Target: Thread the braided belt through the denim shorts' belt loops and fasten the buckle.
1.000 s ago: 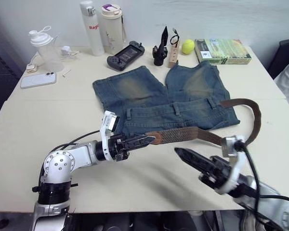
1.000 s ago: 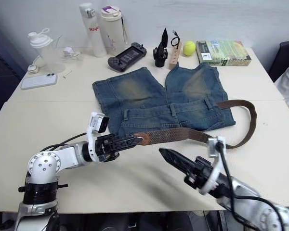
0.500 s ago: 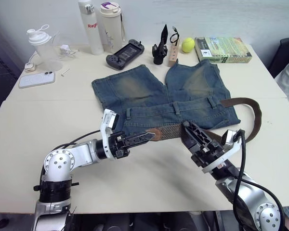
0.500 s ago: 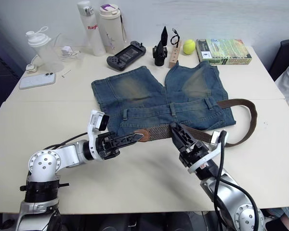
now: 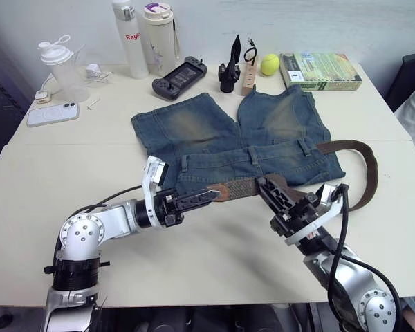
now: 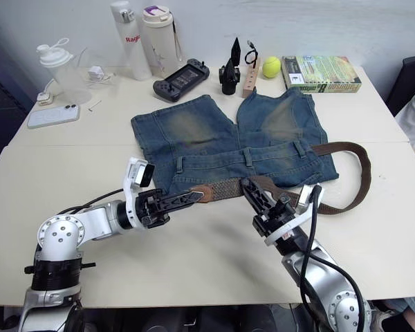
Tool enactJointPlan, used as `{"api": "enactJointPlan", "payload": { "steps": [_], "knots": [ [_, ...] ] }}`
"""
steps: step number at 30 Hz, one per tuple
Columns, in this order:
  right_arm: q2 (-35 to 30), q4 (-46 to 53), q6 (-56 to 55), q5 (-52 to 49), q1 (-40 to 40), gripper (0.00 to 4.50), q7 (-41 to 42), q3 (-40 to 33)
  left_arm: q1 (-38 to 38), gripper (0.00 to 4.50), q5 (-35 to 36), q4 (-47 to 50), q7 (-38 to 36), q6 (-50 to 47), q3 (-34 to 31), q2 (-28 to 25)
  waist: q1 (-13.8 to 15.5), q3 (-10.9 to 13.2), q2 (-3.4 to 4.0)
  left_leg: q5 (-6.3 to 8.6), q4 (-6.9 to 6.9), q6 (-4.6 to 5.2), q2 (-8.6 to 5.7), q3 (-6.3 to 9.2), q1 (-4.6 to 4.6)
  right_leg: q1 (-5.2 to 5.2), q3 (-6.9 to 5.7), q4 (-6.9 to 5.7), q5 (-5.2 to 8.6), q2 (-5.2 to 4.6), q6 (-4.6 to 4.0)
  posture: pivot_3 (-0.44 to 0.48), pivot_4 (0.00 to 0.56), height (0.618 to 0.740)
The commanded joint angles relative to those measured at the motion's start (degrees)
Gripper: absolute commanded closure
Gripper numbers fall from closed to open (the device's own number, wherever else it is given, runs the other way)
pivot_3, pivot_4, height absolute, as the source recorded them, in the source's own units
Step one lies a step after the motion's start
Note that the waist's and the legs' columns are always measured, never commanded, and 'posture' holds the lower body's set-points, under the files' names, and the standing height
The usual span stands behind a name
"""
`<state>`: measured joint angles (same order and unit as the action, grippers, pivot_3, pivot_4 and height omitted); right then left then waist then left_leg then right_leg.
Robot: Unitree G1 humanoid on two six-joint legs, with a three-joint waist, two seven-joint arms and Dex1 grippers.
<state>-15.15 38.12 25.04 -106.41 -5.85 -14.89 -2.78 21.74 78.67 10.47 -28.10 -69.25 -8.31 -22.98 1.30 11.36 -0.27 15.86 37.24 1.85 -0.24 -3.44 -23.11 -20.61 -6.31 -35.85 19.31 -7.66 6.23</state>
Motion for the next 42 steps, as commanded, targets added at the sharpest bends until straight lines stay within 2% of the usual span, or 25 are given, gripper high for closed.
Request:
{"api": "enactJointPlan", "payload": {
  "steps": [1, 2, 3, 5, 8, 9, 11, 13, 15, 18, 20, 21, 25, 27, 32, 35, 40, 41, 42],
  "knots": [
    [0.99, 1.22, -2.13, -1.11, 0.46, 4.50, -0.12, -1.91, -0.08, 2.10, -5.86, 5.90, -5.01, 3.54, 2.45, -3.58, -0.05, 0.00, 0.00, 0.00, -0.01, 0.00, 0.00, 0.00, 0.00, 0.00, 0.00, 0.01, 0.00, 0.00, 0.00, 0.000, 0.150, 0.724],
    [1.03, 1.10, -2.41, -1.17, 0.48, 4.50, -0.21, -2.20, -0.29, 1.69, -7.57, 6.71, -5.82, 4.46, 3.00, -4.42, -0.09, 0.00, 0.00, 0.00, -0.01, 0.00, 0.01, -0.02, -0.01, -0.03, 0.01, 0.00, 0.00, 0.00, 0.00, 0.000, 0.150, 0.724],
    [0.72, 0.62, -3.09, -1.68, 0.43, 4.50, -0.05, -3.80, -1.38, 1.39, -9.72, 7.69, -9.32, 5.90, 2.78, -7.53, -0.10, 0.00, 0.00, 0.00, -0.03, 0.00, 0.01, -0.06, -0.01, -0.05, 0.04, 0.00, 0.00, 0.02, 0.00, 0.000, 0.150, 0.724],
    [0.25, 0.16, -3.69, -2.47, 0.19, 4.50, 0.24, -5.80, -2.94, 1.39, -12.09, 8.59, -14.08, 7.97, 2.61, -11.15, -0.18, -0.02, 0.04, 0.00, -0.09, -0.01, 0.01, -0.14, -0.01, -0.11, 0.11, -0.01, 0.01, 0.04, -0.02, 0.000, 0.150, 0.724],
    [-2.46, -2.07, -3.86, -4.04, -0.21, 4.50, 1.45, -11.87, -3.49, 1.39, -19.92, 4.35, -28.29, 15.22, 1.97, -22.05, -0.24, -0.01, 0.05, 0.00, -0.13, -0.01, 0.03, -0.22, -0.01, -0.20, 0.16, 0.00, 0.04, 0.04, -0.07, 0.000, 0.150, 0.724],
    [-3.07, -2.53, -3.67, -4.06, -0.29, 4.50, 1.65, -12.87, -3.20, 1.39, -22.62, 3.00, -31.44, 17.83, 2.52, -24.19, -0.23, -0.01, 0.05, 0.00, -0.14, -0.02, 0.06, -0.26, -0.02, -0.25, 0.18, 0.00, 0.06, 0.04, -0.12, 0.000, 0.150, 0.724],
    [-3.95, -3.81, -3.47, -4.79, -0.24, 4.50, 2.22, -14.87, -1.15, 1.39, -29.62, -1.16, -36.64, 25.13, 5.49, -26.79, -0.03, -0.02, 0.11, 0.01, -0.17, -0.02, 0.03, -0.47, -0.03, -0.44, 0.26, -0.01, 0.10, 0.05, -0.19, 0.000, 0.150, 0.724],
    [-4.93, -5.05, -2.90, -5.24, 0.02, 4.50, 2.94, -16.46, 2.93, 1.39, -38.11, -7.25, -40.69, 34.38, 9.60, -27.16, 0.32, -0.01, 0.13, 0.01, -0.17, -0.02, 0.02, -0.47, -0.04, -0.45, 0.23, -0.02, 0.11, 0.03, -0.20, 0.000, 0.150, 0.724],
    [-5.50, -5.97, -2.35, -5.36, 0.30, 4.50, 3.52, -17.28, 7.46, 1.39, -45.18, -12.85, -42.19, 42.21, 13.12, -25.02, 0.36, -0.01, 0.13, 0.05, -0.17, 0.02, 0.02, -0.46, -0.10, -0.48, 0.27, -0.01, 0.10, -0.12, -0.19, 0.000, 0.150, 0.724],
    [-6.27, -6.93, -1.32, -4.66, 0.41, 4.50, 4.13, -17.80, 15.91, 1.39, -52.86, -19.99, -40.82, 50.78, 18.34, -17.12, 0.39, -0.01, 0.13, 0.09, -0.16, 0.08, 0.02, -0.47, -0.15, -0.50, 0.24, -0.01, 0.09, -0.34, -0.17, 0.000, 0.150, 0.724],
    [-6.29, -7.34, -1.01, -4.26, 0.69, 4.50, 4.54, -17.84, 18.74, 1.39, -57.26, -23.09, -40.35, 55.63, 20.58, -13.21, 0.22, -0.01, 0.11, 0.08, -0.11, 0.14, -0.01, -0.47, -0.24, -0.52, 0.17, -0.15, 0.04, -0.33, -0.08, 0.000, 0.150, 0.724],
    [-6.35, -7.50, -0.78, -3.92, 0.84, 4.50, 4.90, -17.91, 20.12, 1.39, -61.55, -25.32, -37.74, 59.50, 22.67, -10.56, 0.12, -0.01, 0.11, 0.04, -0.08, 0.20, -0.02, -0.51, -0.26, -0.51, 0.16, -0.15, 0.01, -0.28, -0.03, 0.000, 0.150, 0.724],
    [-6.41, -7.54, -0.47, -2.54, 0.84, 4.50, 5.92, -18.39, 20.90, 1.39, -70.39, -28.48, -30.64, 65.82, 26.44, -3.82, -0.33, -0.01, 0.11, 0.06, -0.07, 0.31, -0.02, -0.82, -0.21, -0.55, 0.15, -0.13, -0.04, -0.01, 0.07, 0.000, 0.150, 0.724],
    [-6.53, -7.43, -0.37, -2.04, 0.64, 4.50, 6.20, -18.60, 20.28, 1.39, -72.77, -28.66, -29.24, 67.11, 27.25, -2.49, -0.37, 0.00, 0.10, 0.06, -0.06, 0.33, 0.00, -0.85, -0.22, -0.60, 0.12, -0.15, -0.04, -0.01, 0.08, 0.000, 0.150, 0.724],
    [-5.96, -6.11, -1.02, -1.75, 0.35, 4.50, 6.20, -19.90, 20.67, 1.39, -80.07, -31.22, -19.81, 68.74, 28.05, 1.77, 0.06, 0.00, 0.09, 0.05, 0.03, 0.35, 0.02, -0.84, -0.21, -0.57, 0.18, -0.18, -0.05, -0.04, 0.09, 0.000, 0.150, 0.724],
    [-6.16, -6.34, -1.04, -1.75, 0.71, 4.50, 6.08, -20.15, 20.64, 2.15, -84.25, -32.43, -16.18, 69.87, 28.73, 2.07, 0.15, 0.01, 0.08, 0.06, 0.06, 0.37, 0.00, -0.83, -0.22, -0.55, 0.20, -0.17, -0.08, -0.06, 0.14, 0.000, 0.150, 0.724],
    [-5.92, -6.34, -1.10, -1.30, 1.34, 4.50, 6.16, -19.64, 18.72, 4.19, -86.19, -30.20, -16.88, 74.92, 27.80, -1.30, 0.06, 0.00, 0.09, 0.06, 0.07, 0.37, 0.01, -0.83, -0.20, -0.53, 0.19, -0.18, -0.08, -0.07, 0.15, 0.000, 0.150, 0.724],
    [-5.75, -6.42, -1.27, -1.06, 1.59, 4.50, 5.91, -19.48, 17.84, 4.49, -86.26, -28.92, -17.70, 76.18, 27.70, -2.61, -0.11, 0.00, 0.09, 0.06, 0.06, 0.37, 0.02, -0.83, -0.19, -0.53, 0.19, -0.18, -0.08, -0.08, 0.15, 0.000, 0.150, 0.724],
    [-5.64, -6.53, -1.44, -0.83, 1.85, 4.50, 5.68, -19.34, 17.01, 4.49, -86.11, -27.86, -17.83, 77.06, 27.10, -3.75, -0.24, 0.00, 0.09, 0.06, 0.04, 0.37, 0.04, -0.83, -0.17, -0.53, 0.20, -0.17, -0.08, -0.08, 0.15, 0.000, 0.150, 0.724]
  ]
}}
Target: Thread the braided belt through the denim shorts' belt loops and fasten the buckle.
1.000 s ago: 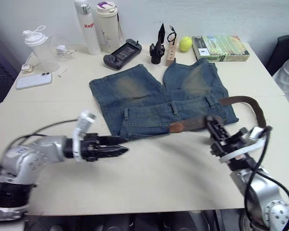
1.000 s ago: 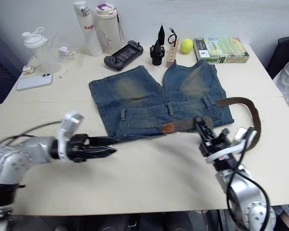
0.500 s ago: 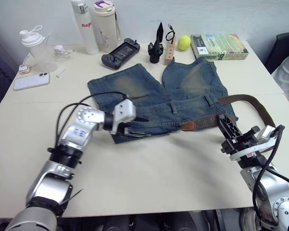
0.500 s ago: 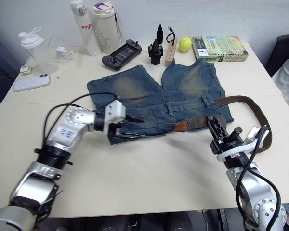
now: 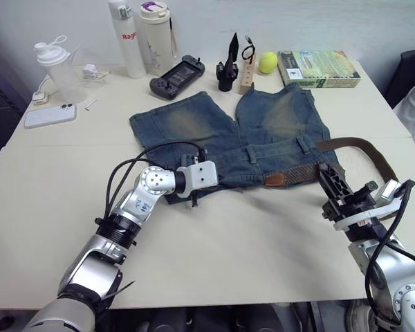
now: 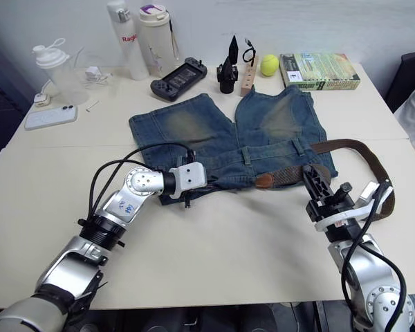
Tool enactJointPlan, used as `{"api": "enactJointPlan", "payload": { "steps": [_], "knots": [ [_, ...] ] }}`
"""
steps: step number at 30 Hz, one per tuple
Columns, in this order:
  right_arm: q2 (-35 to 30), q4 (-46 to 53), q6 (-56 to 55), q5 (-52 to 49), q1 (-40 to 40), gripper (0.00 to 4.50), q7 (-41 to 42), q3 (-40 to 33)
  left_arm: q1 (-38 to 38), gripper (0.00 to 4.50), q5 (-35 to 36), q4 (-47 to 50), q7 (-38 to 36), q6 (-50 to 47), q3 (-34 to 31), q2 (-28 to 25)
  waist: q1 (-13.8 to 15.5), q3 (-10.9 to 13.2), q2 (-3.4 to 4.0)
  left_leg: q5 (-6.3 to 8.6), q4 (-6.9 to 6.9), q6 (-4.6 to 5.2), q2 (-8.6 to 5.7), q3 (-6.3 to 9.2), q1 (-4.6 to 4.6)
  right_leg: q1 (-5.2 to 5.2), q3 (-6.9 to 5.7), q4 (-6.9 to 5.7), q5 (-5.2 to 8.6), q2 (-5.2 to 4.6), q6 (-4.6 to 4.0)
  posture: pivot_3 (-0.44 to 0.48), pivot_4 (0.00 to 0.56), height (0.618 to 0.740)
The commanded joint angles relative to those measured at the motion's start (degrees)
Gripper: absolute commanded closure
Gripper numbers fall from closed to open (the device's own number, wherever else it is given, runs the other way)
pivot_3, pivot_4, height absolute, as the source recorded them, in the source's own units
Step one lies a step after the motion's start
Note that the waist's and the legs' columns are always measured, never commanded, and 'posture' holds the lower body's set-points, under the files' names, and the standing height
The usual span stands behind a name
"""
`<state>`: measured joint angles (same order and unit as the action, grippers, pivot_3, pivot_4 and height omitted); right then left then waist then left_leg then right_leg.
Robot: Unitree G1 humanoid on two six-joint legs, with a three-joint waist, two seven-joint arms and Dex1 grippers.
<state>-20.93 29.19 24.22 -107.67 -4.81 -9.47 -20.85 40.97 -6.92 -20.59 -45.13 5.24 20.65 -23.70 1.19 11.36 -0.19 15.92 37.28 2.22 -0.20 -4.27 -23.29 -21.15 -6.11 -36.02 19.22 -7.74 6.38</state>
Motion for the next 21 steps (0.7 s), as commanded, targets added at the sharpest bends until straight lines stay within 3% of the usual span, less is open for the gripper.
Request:
{"api": "enactJointPlan", "payload": {
  "steps": [1, 5, 9, 12, 19, 21],
  "knots": [
    [0.22, 2.32, -0.75, 0.57, 0.98, 4.50, 0.11, -1.19, -2.78, 4.49, -0.34, 3.89, -0.87, 3.05, -2.29, -3.76, -0.46, 0.00, 0.00, 0.00, -0.01, 0.00, 0.02, 0.00, 0.00, -0.01, 0.00, 0.01, 0.00, 0.00, 0.00, 0.000, 0.150, 0.724],
    [-0.09, 3.25, -1.08, -0.07, 0.91, 4.50, -0.35, -1.93, -8.62, 4.49, 2.30, 9.62, -3.58, 5.84, -6.63, -11.03, -1.42, 0.00, 0.00, -0.02, -0.09, -0.05, 0.08, 0.00, 0.00, -0.05, -0.01, 0.02, 0.01, -0.03, -0.01, 0.000, 0.150, 0.724],
    [-0.99, 3.91, -0.78, -0.87, 0.35, 4.50, -0.60, -3.10, -18.83, 4.49, 11.85, 18.30, -9.34, 3.38, -13.29, -17.19, -1.86, 0.00, 0.01, 0.00, -0.17, -0.11, 0.18, -0.02, 0.01, -0.14, 0.03, 0.02, 0.04, -0.06, -0.07, 0.000, 0.150, 0.724],
    [-1.48, 3.97, -0.39, -1.09, 0.16, 4.50, -0.60, -3.66, -25.26, 4.49, 13.84, 21.80, -12.15, 4.37, -15.10, -20.65, -1.64, -0.01, 0.01, 0.02, -0.15, -0.10, 0.17, -0.01, 0.01, -0.11, 0.15, 0.04, 0.04, -0.13, -0.07, 0.000, 0.150, 0.724],
    [-3.30, 3.64, 0.54, -2.08, 0.31, 4.50, -1.16, -3.64, -29.59, 4.49, 14.63, 23.90, -11.52, 3.25, -16.39, -20.58, -0.98, -0.01, 0.01, 0.07, -0.09, -0.03, 0.01, 0.05, 0.01, -0.06, 0.20, 0.01, 0.04, -0.38, -0.07, 0.000, 0.150, 0.724],
    [-3.75, 3.21, 0.63, -2.16, 0.78, 4.50, -1.59, -3.62, -29.66, 3.53, 16.64, 25.04, -11.94, 0.98, -17.08, -20.21, -1.08, -0.01, 0.01, 0.08, -0.10, -0.02, 0.00, 0.04, 0.01, -0.05, 0.19, 0.00, 0.03, -0.38, -0.06, 0.000, 0.150, 0.724]
  ]
}}
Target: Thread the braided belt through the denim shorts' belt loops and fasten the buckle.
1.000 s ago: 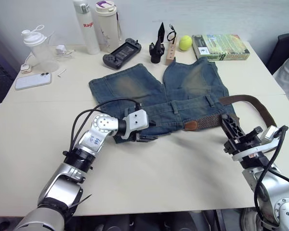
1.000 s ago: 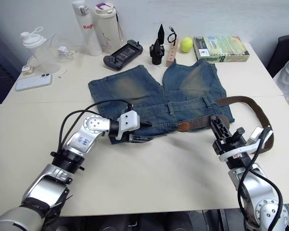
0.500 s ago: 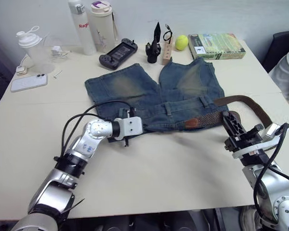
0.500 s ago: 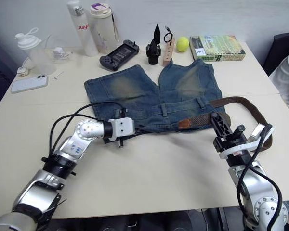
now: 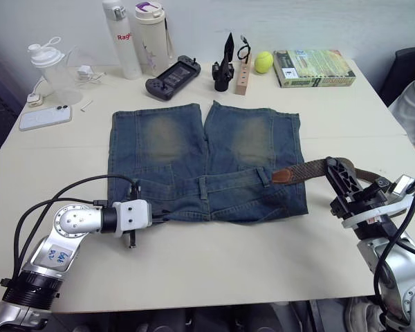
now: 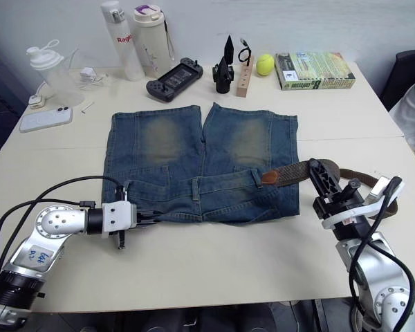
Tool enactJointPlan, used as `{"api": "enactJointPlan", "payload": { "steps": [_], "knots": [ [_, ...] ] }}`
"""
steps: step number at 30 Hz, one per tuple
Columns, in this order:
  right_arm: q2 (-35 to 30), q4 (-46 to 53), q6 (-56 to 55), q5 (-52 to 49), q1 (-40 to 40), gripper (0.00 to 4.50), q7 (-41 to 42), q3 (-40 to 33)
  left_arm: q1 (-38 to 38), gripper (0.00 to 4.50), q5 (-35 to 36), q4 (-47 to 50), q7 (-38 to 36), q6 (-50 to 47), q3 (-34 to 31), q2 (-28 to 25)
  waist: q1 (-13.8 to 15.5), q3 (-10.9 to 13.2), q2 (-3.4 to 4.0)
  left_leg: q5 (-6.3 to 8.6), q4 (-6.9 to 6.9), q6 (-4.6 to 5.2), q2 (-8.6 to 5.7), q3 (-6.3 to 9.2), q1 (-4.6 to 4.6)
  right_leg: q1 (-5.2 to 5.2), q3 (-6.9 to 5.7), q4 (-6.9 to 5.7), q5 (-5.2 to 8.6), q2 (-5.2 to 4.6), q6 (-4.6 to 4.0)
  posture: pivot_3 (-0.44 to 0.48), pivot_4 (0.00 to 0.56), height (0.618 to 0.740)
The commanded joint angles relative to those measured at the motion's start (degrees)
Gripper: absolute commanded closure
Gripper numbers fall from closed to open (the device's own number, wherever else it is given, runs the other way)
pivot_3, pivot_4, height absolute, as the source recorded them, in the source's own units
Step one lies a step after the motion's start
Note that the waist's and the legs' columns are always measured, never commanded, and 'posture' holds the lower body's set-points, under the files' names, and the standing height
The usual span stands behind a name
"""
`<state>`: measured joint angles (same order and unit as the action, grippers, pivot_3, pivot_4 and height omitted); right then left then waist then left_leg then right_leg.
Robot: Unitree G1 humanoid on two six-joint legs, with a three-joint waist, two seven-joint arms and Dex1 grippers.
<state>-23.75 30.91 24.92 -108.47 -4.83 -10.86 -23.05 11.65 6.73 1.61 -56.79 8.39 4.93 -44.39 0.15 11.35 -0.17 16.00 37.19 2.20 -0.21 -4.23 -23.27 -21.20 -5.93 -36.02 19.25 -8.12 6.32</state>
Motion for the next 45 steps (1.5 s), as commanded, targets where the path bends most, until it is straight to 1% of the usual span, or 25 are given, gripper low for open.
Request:
{"api": "enactJointPlan", "payload": {
  "steps": [1, 3, 4, 5, 6, 8, 10, 13, 15, 17, 18, 24, 30, 37, 45],
  "knots": [
    [-1.10, 1.34, -0.05, -1.36, 0.96, 4.50, -0.33, -1.43, -0.44, 3.27, 3.79, 3.30, -0.70, -2.97, -1.63, 0.50, -0.07, 0.00, 0.00, 0.00, 0.00, 0.00, 0.00, 0.00, 0.00, 0.00, -0.01, 0.00, 0.00, 0.00, 0.00, 0.000, 0.150, 0.724],
    [-1.97, 0.44, 0.32, -1.18, 1.97, 4.50, -0.53, -1.47, -0.90, 2.29, 6.05, 4.62, -3.18, -5.32, -2.49, -1.07, -0.17, 0.00, 0.00, 0.00, 0.00, -0.01, 0.00, 0.00, 0.00, 0.00, -0.02, -0.01, 0.00, 0.02, 0.00, 0.000, 0.150, 0.724],
    [-2.43, 0.01, 0.59, -0.98, 2.47, 4.50, -0.58, -1.47, -1.08, 1.92, 7.12, 5.21, -4.27, -6.70, -2.98, -1.92, -0.21, 0.00, 0.00, -0.01, 0.00, -0.01, 0.00, 0.00, 0.00, 0.00, -0.03, -0.01, 0.00, 0.02, 0.00, 0.000, 0.150, 0.724],
    [-3.22, -0.97, 0.87, -0.92, 3.44, 4.50, -0.96, -1.53, -0.85, 1.47, 10.33, 6.21, -6.00, -9.38, -4.37, -2.89, -0.23, 0.00, 0.00, -0.01, 0.00, -0.01, 0.00, 0.00, 0.00, 0.00, -0.03, -0.01, 0.00, 0.03, 0.00, 0.000, 0.150, 0.724],
    [-3.77, -1.64, 1.03, -0.92, 4.08, 4.50, -1.22, -1.56, -0.64, 1.47, 12.62, 6.90, -7.05, -11.29, -5.33, -3.51, -0.25, 0.00, 0.00, -0.01, 0.01, -0.02, 0.01, 0.00, 0.00, -0.01, -0.03, -0.02, 0.00, 0.05, 0.00, 0.000, 0.150, 0.724],
    [-5.89, -4.30, 2.41, -0.92, 5.92, 4.50, -1.25, -1.44, 1.93, 1.47, 20.15, 7.79, -8.78, -19.55, -8.61, -5.03, -0.27, 0.00, 0.00, -0.02, 0.01, -0.03, 0.02, 0.00, 0.00, -0.01, -0.04, -0.01, 0.00, 0.07, 0.00, 0.000, 0.150, 0.724],
    [-8.13, -7.71, 4.41, 0.02, 8.15, 4.50, -1.03, -0.65, 4.56, 1.47, 25.68, 8.51, -8.64, -26.38, -10.58, -5.18, -0.15, 0.00, 0.00, -0.03, 0.05, -0.04, 0.02, 0.01, -0.01, 0.00, -0.03, -0.03, 0.00, 0.08, 0.00, 0.000, 0.150, 0.724],
    [-10.39, -12.76, 7.29, 1.94, 11.65, 4.50, -0.22, 0.87, 7.44, 1.47, 30.09, 10.17, -6.95, -32.25, -11.52, -3.61, -0.16, 0.00, 0.00, -0.02, 0.14, -0.02, -0.01, 0.07, 0.00, 0.12, -0.08, 0.01, -0.01, 0.06, 0.01, 0.000, 0.150, 0.724],
    [-10.69, -15.69, 8.86, 3.69, 14.02, 4.50, 0.35, 1.87, 8.41, 1.47, 31.45, 11.64, -6.03, -34.39, -11.25, -2.39, -0.18, 0.00, 0.00, -0.02, 0.14, -0.01, -0.02, 0.08, 0.03, 0.18, -0.10, 0.03, -0.01, 0.09, 0.02, 0.000, 0.150, 0.724],
    [-10.80, -18.15, 10.55, 5.68, 16.13, 4.50, 1.07, 2.96, 8.81, 1.47, 31.46, 12.78, -5.38, -35.30, -10.62, -1.35, -0.21, 0.00, 0.00, -0.02, 0.14, -0.02, -0.01, 0.10, 0.02, 0.19, -0.13, 0.03, -0.01, 0.21, 0.02, 0.000, 0.150, 0.724],
    [-10.81, -18.97, 11.38, 6.44, 16.86, 4.50, 1.49, 3.26, 8.88, 1.47, 31.21, 13.14, -5.17, -35.54, -10.42, -0.96, -0.22, 0.00, 0.00, -0.03, 0.14, -0.04, -0.01, 0.09, 0.02, 0.16, -0.13, 0.03, -0.01, 0.42, 0.02, 0.000, 0.150, 0.724],
    [-10.07, -21.90, 14.93, 13.47, 19.10, 4.50, 4.00, 5.23, 8.69, 1.47, 29.90, 14.52, -3.25, -36.30, -9.84, 0.30, -0.19, 0.00, 0.00, -0.04, 0.14, -0.05, 0.01, 0.08, 0.01, 0.16, -0.09, 0.03, -0.01, 0.45, 0.02, 0.000, 0.150, 0.724],
    [-8.49, -24.51, 15.84, 17.49, 21.84, 4.50, 6.29, 4.85, 7.95, 1.47, 30.14, 15.80, -3.09, -36.53, -9.70, 0.68, -0.10, 0.00, 0.00, -0.04, 0.18, -0.05, 0.00, 0.10, -0.01, 0.17, -0.09, 0.01, -0.01, 0.44, 0.02, 0.000, 0.150, 0.724],
    [-11.79, -27.71, 18.94, 21.84, 25.48, 4.50, 9.76, 3.01, 7.41, 1.47, 29.75, 16.49, -2.37, -36.69, -9.39, 0.94, -0.14, 0.00, 0.00, -0.04, 0.18, -0.05, 0.01, 0.10, -0.01, 0.16, -0.10, 0.02, -0.01, 0.45, 0.02, 0.000, 0.150, 0.724],
    [-13.58, -29.35, 21.11, 29.32, 26.89, 4.50, 14.84, 2.83, 7.65, 1.47, 29.00, 15.96, -1.71, -36.42, -9.53, 1.10, -0.14, 0.00, 0.00, -0.04, 0.18, -0.05, 0.00, 0.09, -0.01, 0.17, -0.12, 0.02, -0.01, 0.46, 0.02, 0.000, 0.150, 0.724]
  ]
}}
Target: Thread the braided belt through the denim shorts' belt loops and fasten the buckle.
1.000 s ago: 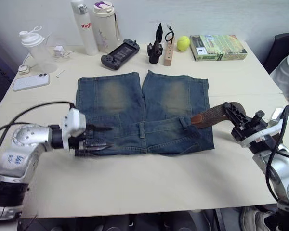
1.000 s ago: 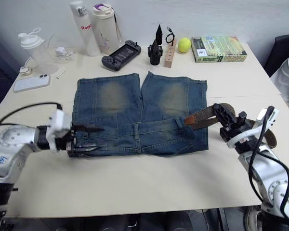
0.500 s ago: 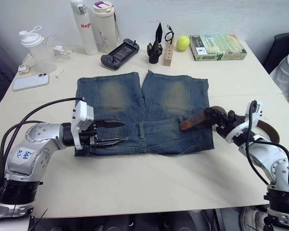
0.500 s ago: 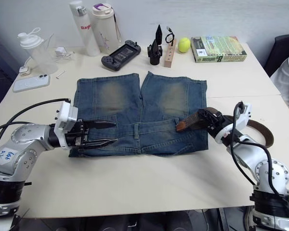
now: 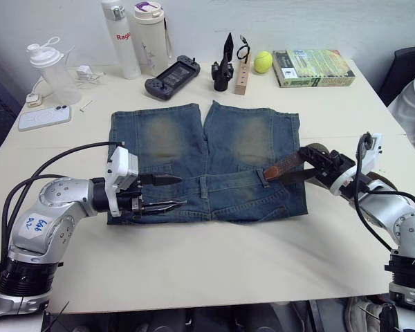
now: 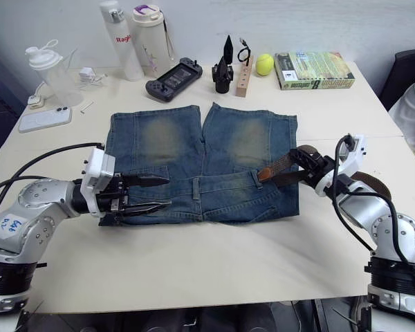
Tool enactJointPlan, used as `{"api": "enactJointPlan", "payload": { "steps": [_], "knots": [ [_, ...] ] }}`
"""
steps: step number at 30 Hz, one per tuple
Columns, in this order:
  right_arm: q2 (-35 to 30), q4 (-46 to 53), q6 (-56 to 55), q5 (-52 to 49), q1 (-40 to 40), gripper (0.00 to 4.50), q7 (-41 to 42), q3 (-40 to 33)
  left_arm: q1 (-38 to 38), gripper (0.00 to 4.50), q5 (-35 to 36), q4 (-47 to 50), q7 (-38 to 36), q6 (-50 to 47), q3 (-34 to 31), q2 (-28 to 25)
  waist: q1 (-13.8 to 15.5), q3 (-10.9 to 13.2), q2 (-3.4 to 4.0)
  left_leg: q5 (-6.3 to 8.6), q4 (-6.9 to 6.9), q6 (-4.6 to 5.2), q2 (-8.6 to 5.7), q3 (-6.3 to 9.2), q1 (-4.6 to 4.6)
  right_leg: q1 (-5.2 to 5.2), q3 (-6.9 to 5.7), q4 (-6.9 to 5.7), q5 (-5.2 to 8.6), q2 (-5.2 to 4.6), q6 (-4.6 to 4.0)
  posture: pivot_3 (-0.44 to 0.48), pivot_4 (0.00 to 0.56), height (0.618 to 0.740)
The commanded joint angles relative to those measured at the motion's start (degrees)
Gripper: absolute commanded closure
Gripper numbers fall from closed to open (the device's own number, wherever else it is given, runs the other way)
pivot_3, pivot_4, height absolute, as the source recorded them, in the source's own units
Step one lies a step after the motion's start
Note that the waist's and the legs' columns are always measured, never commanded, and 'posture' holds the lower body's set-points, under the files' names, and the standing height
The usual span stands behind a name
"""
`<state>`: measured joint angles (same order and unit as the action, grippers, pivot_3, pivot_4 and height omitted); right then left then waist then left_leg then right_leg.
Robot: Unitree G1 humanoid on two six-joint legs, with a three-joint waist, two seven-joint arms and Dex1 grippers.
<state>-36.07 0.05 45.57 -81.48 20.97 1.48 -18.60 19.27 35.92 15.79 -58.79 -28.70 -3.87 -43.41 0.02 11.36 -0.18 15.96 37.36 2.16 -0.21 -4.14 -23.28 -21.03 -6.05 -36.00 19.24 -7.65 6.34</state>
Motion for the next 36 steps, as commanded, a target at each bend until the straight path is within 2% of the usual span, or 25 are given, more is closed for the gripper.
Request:
{"api": "enactJointPlan", "payload": {
  "steps": [1, 9, 16, 24, 32, 36],
  "knots": [
    [-1.21, 1.82, 0.62, 3.27, 1.11, 4.50, 3.16, -1.45, 0.06, 1.47, -0.18, 1.79, 0.31, 0.62, -0.76, 0.15, -0.01, 0.00, 0.00, 0.00, 0.00, 0.00, 0.00, 0.00, 0.00, 0.00, 0.01, 0.00, 0.00, 0.00, 0.00, 0.000, 0.150, 0.724],
    [-0.57, 3.28, -1.35, 12.32, 2.33, 4.50, 8.51, -1.64, 0.03, 1.47, -0.23, 1.92, 0.68, 0.52, -0.93, 0.12, 0.01, 0.00, 0.00, 0.00, 0.00, 0.00, 0.00, 0.00, 0.00, -0.01, 0.00, 0.00, 0.00, 0.00, 0.00, 0.000, 0.150, 0.724],
    [-0.75, 4.80, -0.71, 16.10, 3.80, 4.50, 9.66, -1.54, -0.04, 1.47, -0.24, 1.91, 0.99, 0.39, -1.09, 0.06, 0.08, 0.00, 0.00, 0.00, -0.01, -0.01, 0.00, 0.00, 0.00, -0.01, -0.01, 0.00, 0.00, 0.01, 0.00, 0.000, 0.150, 0.724],
    [2.35, 8.63, -1.15, 20.98, 1.97, 4.50, 10.46, 0.24, -0.33, 1.47, 0.12, 2.47, 1.38, 0.00, -1.46, -0.31, -0.01, 0.00, 0.00, -0.01, -0.02, -0.02, -0.01, 0.00, 0.00, -0.01, -0.01, 0.00, 0.00, 0.02, 0.00, 0.000, 0.150, 0.724],
    [5.65, 9.35, -0.37, 23.06, 0.39, 4.50, 10.58, 0.64, -0.15, 1.47, 0.08, 2.53, 1.62, -0.11, -1.50, -0.46, -0.04, 0.00, 0.00, -0.01, -0.02, -0.02, -0.01, 0.00, 0.00, -0.01, -0.01, -0.01, 0.00, 0.02, 0.00, 0.000, 0.150, 0.724],
    [6.60, 8.50, 2.42, 20.27, 0.13, 4.50, 10.14, -0.55, 0.25, 1.47, -0.22, 2.24, 1.72, 0.03, -1.26, -0.30, -0.05, 0.00, 0.00, -0.01, -0.02, -0.02, 0.00, 0.00, 0.00, -0.01, -0.01, 0.00, 0.00, 0.03, 0.00, 0.000, 0.150, 0.724]
  ]
}}
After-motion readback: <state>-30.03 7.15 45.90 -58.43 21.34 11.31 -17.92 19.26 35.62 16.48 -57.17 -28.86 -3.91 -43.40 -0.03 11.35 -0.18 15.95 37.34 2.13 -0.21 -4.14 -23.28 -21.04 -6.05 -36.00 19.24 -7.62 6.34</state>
